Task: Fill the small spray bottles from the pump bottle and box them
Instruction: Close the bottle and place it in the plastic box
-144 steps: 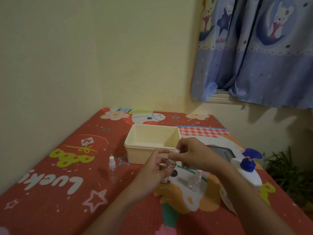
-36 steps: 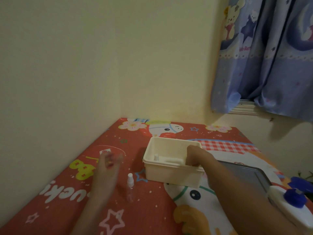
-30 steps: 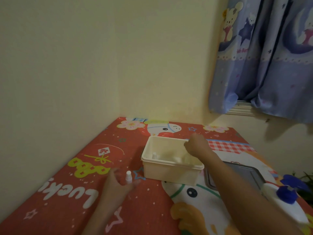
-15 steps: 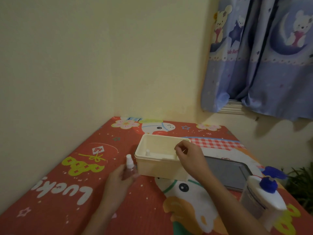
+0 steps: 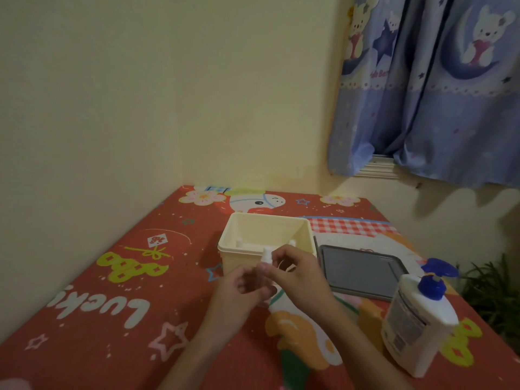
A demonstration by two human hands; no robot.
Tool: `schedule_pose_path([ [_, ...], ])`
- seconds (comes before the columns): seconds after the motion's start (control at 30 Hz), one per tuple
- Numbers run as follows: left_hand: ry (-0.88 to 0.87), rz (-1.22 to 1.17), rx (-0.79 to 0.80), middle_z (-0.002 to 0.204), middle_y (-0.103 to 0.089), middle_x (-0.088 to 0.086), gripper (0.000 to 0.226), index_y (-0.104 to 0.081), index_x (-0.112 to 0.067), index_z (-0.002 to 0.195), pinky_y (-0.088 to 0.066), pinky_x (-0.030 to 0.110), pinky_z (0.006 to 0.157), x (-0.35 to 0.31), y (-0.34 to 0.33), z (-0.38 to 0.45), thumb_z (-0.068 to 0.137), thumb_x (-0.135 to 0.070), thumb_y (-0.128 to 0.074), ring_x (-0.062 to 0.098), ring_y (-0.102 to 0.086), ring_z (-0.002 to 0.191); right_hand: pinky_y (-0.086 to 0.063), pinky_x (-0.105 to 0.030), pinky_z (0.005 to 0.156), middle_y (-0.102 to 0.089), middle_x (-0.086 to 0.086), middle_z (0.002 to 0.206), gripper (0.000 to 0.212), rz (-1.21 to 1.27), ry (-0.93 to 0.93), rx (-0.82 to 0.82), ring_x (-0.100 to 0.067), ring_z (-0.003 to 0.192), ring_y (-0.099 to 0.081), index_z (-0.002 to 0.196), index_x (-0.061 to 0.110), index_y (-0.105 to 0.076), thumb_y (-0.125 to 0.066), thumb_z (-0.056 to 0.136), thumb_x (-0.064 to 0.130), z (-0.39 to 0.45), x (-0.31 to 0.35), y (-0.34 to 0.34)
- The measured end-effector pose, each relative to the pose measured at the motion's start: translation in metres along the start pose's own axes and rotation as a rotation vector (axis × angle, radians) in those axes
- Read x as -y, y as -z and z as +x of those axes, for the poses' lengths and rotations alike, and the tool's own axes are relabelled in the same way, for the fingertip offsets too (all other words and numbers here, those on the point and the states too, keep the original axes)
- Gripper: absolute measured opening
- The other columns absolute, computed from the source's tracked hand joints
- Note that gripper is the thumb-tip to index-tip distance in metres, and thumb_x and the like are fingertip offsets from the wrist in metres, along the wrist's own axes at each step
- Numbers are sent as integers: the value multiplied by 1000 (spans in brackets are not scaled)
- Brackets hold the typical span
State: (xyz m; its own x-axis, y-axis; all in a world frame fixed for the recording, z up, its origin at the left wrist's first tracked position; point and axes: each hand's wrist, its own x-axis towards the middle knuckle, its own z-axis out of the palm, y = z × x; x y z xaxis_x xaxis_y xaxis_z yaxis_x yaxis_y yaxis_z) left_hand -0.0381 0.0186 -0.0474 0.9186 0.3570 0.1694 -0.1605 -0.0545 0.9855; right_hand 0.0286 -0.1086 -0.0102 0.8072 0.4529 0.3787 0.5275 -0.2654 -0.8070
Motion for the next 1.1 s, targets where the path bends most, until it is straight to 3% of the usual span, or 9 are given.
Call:
schedule_pose_path([
  [0.2,0,0,83,81,-76,8,20,-69,-6,91,-57,28,62,3,-1,-3,76,5,-75,20,-72,76,-39,-13,52,-51,9,59,15,139,-13,103,-1,53,-44,73,12,-60,-68,85,17,-7,1,12],
  [0.33,17,-39,170,85,-75,13,18,-68,-2,91,-56,24,61,-1,-5,-9,77,7,-72,20,-73,76,-43,-21,61,-59,6,63,27,178,-77,121,-7,62,-53,69,13,-63,-53,94,9,-12,-7,16],
  [0.47,-12,-27,164,77,-73,2,21,-70,-11,86,-56,23,59,-9,-17,-10,74,6,-76,12,-69,71,-48,-29,62,-66,-5,74,41,338,-190,80,-19,68,-59,84,11,-67,-39,100,36,-22,-9,14],
  [0.53,-16,-47,148,76,-73,2,19,-71,-11,87,-58,29,61,-10,-17,-9,76,4,-76,15,-70,72,-51,-35,68,-64,-8,74,42,315,-111,30,-23,71,-61,81,10,-64,-48,94,46,-24,-8,15],
  [0.63,-39,-26,147,80,-75,6,16,-72,-11,88,-60,35,65,-8,-15,-9,77,0,-76,20,-72,76,-51,-31,64,-63,-5,72,21,222,-40,-32,-17,67,-60,77,13,-65,-64,88,30,-26,-6,15],
  [0.7,-38,-13,172,85,-75,10,16,-72,-9,90,-59,34,64,-9,-14,-10,77,-1,-76,22,-72,78,-51,-34,63,-61,-3,73,16,204,-28,-25,-19,67,-60,76,14,-66,-65,88,24,-26,-7,16],
  [0.77,1,-70,223,86,-75,15,17,-71,-5,91,-59,33,62,-11,-12,-12,76,-3,-77,24,-72,75,-49,-27,60,-58,1,72,17,226,-8,31,-14,64,-57,75,17,-68,-62,90,23,-28,-6,19],
  [0.97,114,-288,391,87,-73,17,22,-72,-2,96,-57,29,59,-15,-9,-18,77,-12,-69,23,-70,71,-45,-18,59,-64,1,76,30,595,-147,266,-8,65,-57,109,9,-68,-54,92,30,-32,-2,29],
  [1.1,90,-279,374,92,-74,18,26,-71,-2,100,-59,31,63,-15,-11,-16,75,-10,-70,26,-72,76,-46,-26,60,-61,-1,86,29,567,-155,130,-16,75,-55,111,26,-62,-68,83,28,-30,-8,26],
])
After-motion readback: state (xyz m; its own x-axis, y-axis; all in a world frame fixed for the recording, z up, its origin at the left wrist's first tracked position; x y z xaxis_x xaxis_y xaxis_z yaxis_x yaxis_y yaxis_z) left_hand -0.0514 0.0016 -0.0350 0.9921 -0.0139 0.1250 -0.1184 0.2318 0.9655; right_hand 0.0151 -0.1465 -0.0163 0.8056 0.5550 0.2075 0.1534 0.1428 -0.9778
